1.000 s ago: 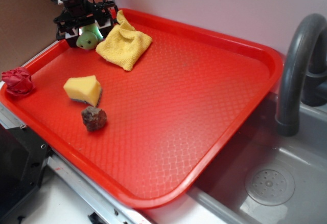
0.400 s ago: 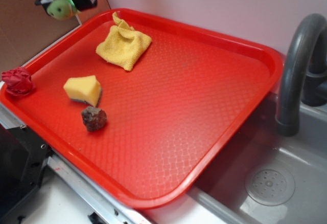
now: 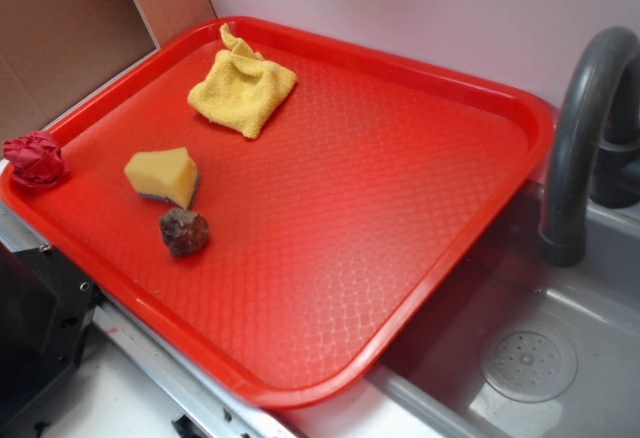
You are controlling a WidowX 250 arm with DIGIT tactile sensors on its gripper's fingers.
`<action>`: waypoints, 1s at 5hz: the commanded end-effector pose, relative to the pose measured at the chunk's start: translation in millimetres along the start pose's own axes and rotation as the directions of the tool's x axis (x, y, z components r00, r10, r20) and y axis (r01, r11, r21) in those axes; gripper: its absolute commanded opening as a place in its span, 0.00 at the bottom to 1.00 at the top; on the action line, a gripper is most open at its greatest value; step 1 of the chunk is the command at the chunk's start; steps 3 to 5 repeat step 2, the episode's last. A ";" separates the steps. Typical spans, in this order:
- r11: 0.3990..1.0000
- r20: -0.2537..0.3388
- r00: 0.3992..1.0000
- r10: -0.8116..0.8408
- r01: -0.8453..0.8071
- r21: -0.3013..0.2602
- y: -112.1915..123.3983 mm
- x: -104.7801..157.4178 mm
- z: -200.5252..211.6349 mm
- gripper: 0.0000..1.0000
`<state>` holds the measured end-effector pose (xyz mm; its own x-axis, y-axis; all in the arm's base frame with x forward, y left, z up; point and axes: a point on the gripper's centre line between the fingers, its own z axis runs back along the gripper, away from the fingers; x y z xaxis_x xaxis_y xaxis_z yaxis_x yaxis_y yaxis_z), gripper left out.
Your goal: Grab the green animal.
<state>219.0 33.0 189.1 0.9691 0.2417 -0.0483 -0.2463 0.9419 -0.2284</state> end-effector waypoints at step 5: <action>0.997 0.001 0.997 -0.075 0.075 -0.023 20.6 4.3 25.0 0.00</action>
